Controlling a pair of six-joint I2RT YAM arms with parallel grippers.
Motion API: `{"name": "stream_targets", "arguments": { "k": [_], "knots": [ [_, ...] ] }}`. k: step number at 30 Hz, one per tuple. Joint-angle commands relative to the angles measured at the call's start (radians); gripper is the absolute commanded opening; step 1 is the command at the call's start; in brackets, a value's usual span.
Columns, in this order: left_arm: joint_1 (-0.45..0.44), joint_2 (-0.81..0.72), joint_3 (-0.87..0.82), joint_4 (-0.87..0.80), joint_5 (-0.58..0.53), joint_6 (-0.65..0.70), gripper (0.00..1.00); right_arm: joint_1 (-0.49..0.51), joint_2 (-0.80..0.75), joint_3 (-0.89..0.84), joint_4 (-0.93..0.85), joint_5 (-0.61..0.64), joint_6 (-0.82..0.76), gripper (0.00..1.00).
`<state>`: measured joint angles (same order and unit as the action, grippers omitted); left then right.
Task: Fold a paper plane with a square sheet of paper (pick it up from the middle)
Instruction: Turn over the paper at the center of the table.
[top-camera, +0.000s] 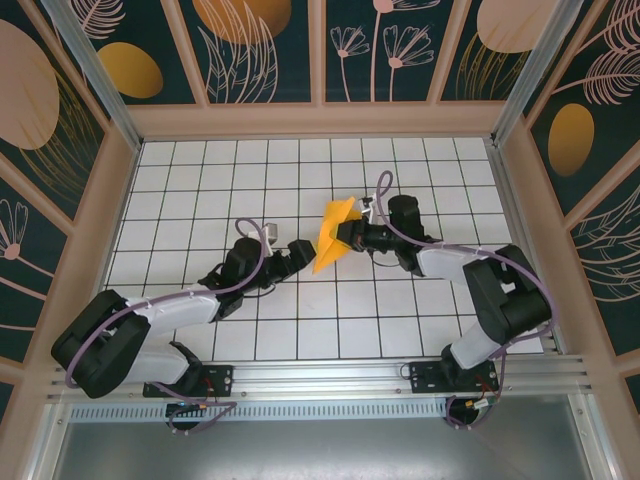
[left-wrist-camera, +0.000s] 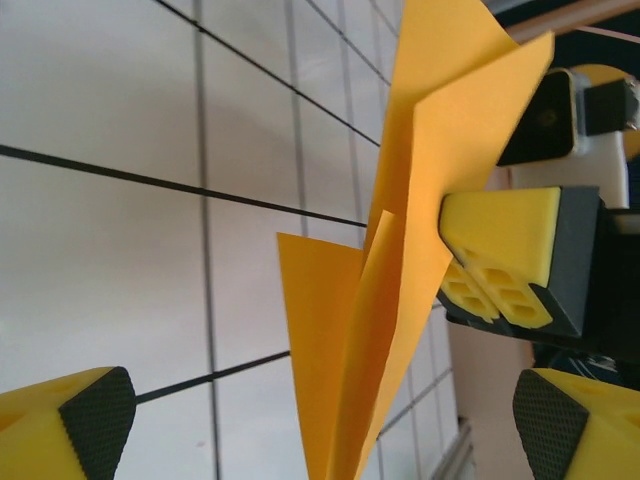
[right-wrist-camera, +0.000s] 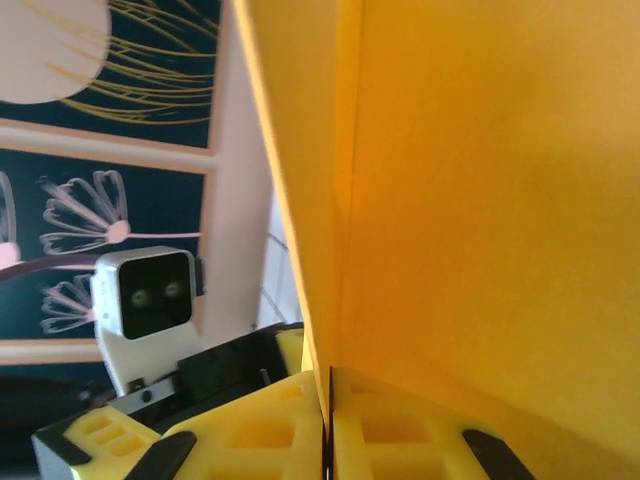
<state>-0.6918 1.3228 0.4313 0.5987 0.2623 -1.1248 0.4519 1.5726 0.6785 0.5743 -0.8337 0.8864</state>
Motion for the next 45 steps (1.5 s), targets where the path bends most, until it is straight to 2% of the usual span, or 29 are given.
{"name": "stream_targets", "arguments": {
  "k": [1, 6, 11, 13, 16, 21, 24, 26, 28, 30, 34, 38, 41, 45],
  "knots": [
    [0.006, 0.005, 0.027, 0.156, 0.103, 0.000, 0.99, -0.003, -0.036, 0.018, 0.092, -0.106, 0.064, 0.10],
    [0.005, 0.054, 0.042, 0.291, 0.155, -0.036, 0.96, -0.001, -0.050, 0.003, 0.171, -0.161, 0.141, 0.11],
    [0.005, 0.097, 0.021, 0.460, 0.183, -0.092, 0.85, -0.001, -0.084, -0.008, 0.161, -0.175, 0.158, 0.12],
    [0.005, 0.110, 0.033, 0.462, 0.186, -0.094, 0.77, -0.002, -0.095, -0.007, 0.154, -0.186, 0.168, 0.13],
    [0.005, 0.123, 0.052, 0.461, 0.189, -0.100, 0.57, -0.005, -0.097, 0.014, 0.104, -0.196, 0.148, 0.14],
    [0.005, 0.114, 0.057, 0.443, 0.152, -0.090, 0.30, -0.022, -0.102, 0.049, 0.003, -0.208, 0.080, 0.14],
    [0.005, 0.101, 0.060, 0.389, 0.124, -0.074, 0.17, -0.051, -0.126, 0.076, -0.119, -0.181, 0.000, 0.22],
    [0.005, 0.093, 0.071, 0.344, 0.109, -0.055, 0.12, -0.073, -0.150, 0.089, -0.196, -0.148, -0.044, 0.33],
    [0.005, 0.078, 0.104, 0.243, 0.088, -0.016, 0.10, -0.093, -0.181, 0.112, -0.319, -0.073, -0.116, 0.47],
    [0.006, 0.056, 0.154, 0.074, 0.029, 0.050, 0.09, -0.102, -0.210, 0.145, -0.458, 0.029, -0.205, 0.54],
    [0.005, 0.023, 0.280, -0.373, -0.203, 0.210, 0.08, -0.103, -0.243, 0.176, -0.619, 0.215, -0.337, 0.70],
    [0.004, 0.048, 0.416, -0.715, -0.457, 0.302, 0.09, -0.102, -0.253, 0.170, -0.639, 0.278, -0.404, 0.81],
    [-0.004, 0.092, 0.518, -0.943, -0.640, 0.322, 0.08, -0.102, -0.264, 0.161, -0.635, 0.331, -0.422, 0.91],
    [-0.026, 0.204, 0.679, -1.221, -0.868, 0.295, 0.07, -0.107, -0.271, 0.162, -0.651, 0.409, -0.433, 0.95]
  ]
}}
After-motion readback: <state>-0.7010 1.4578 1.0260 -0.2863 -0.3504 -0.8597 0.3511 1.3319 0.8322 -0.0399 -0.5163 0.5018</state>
